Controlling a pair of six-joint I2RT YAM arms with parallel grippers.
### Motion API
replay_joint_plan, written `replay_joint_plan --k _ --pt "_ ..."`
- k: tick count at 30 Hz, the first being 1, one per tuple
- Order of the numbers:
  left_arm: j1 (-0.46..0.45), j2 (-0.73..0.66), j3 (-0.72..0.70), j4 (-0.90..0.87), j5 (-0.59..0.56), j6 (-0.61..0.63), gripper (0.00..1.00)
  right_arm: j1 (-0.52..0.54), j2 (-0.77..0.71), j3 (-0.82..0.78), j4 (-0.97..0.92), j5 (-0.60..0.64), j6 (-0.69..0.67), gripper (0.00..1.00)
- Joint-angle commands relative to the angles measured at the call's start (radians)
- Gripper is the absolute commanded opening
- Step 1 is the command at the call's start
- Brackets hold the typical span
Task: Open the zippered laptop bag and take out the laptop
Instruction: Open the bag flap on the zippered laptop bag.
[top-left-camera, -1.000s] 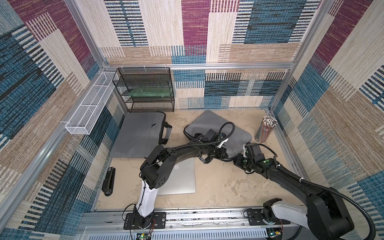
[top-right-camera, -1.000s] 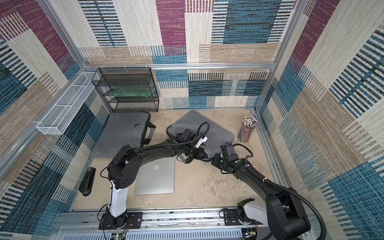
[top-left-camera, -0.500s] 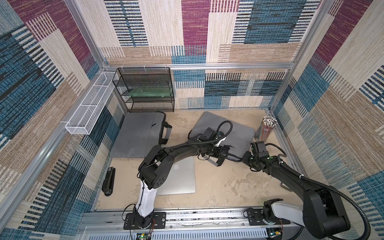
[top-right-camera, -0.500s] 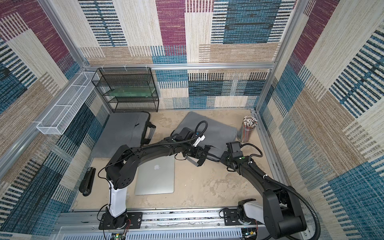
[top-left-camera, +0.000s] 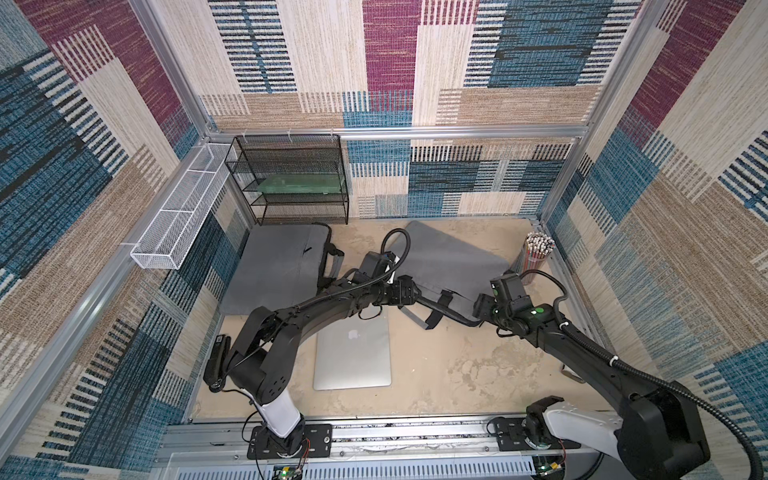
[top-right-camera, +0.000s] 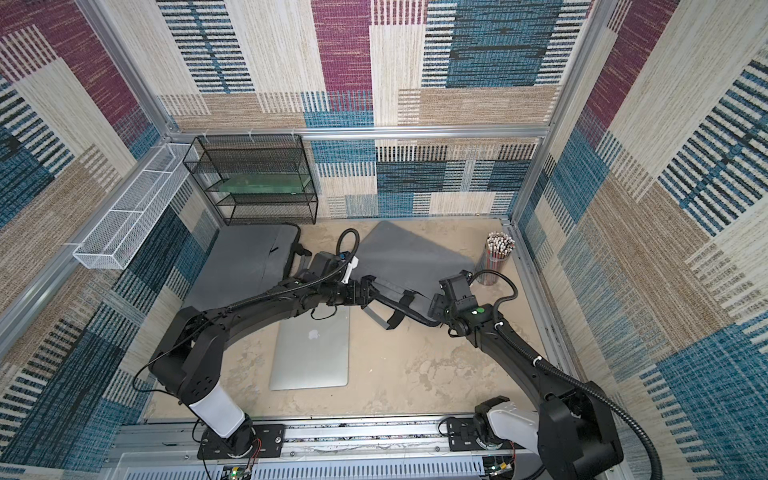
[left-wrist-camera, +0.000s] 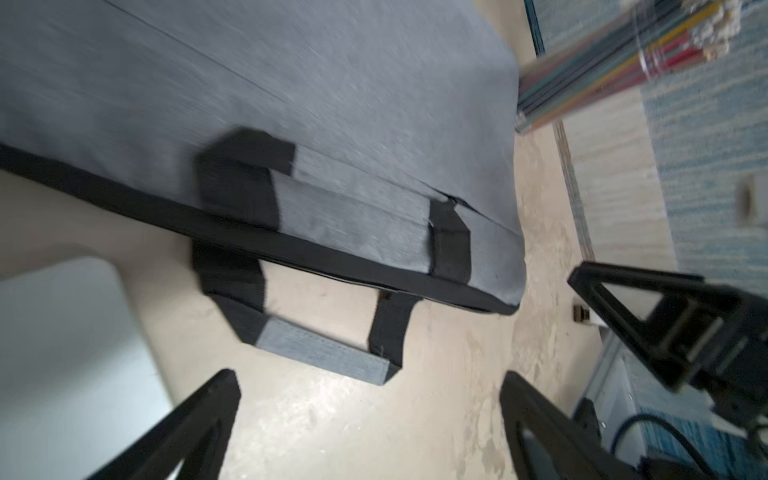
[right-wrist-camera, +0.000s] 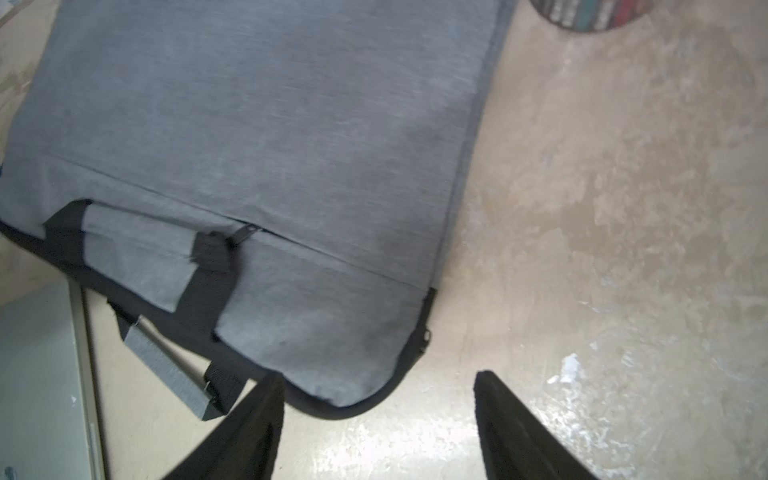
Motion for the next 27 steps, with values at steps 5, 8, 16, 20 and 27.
replay_joint_plan --k 5,8,16,20,27 --pt "0.045 -0.178 -0.097 -0.03 -0.271 -0.066 0.99 0.203 0.184 0.175 -0.048 0.178 -0.13 0.85" --pt "0.072 -0.249 -0.153 -0.024 -0.318 -0.104 0.99 0.288 0.322 0.272 -0.093 0.28 -0.168 0.92" --pt "0.122 -0.333 -0.22 -0.044 -0.363 -0.144 0.99 0.43 0.701 0.51 -0.237 0.544 -0.211 0.95" --pt "0.141 -0.334 -0.242 -0.041 -0.346 -0.163 0.99 0.447 0.81 0.582 -0.267 0.597 -0.209 0.95" --pt "0.156 -0.322 -0.255 -0.039 -0.319 -0.175 0.99 0.44 0.796 0.592 -0.223 0.562 -0.241 0.96"
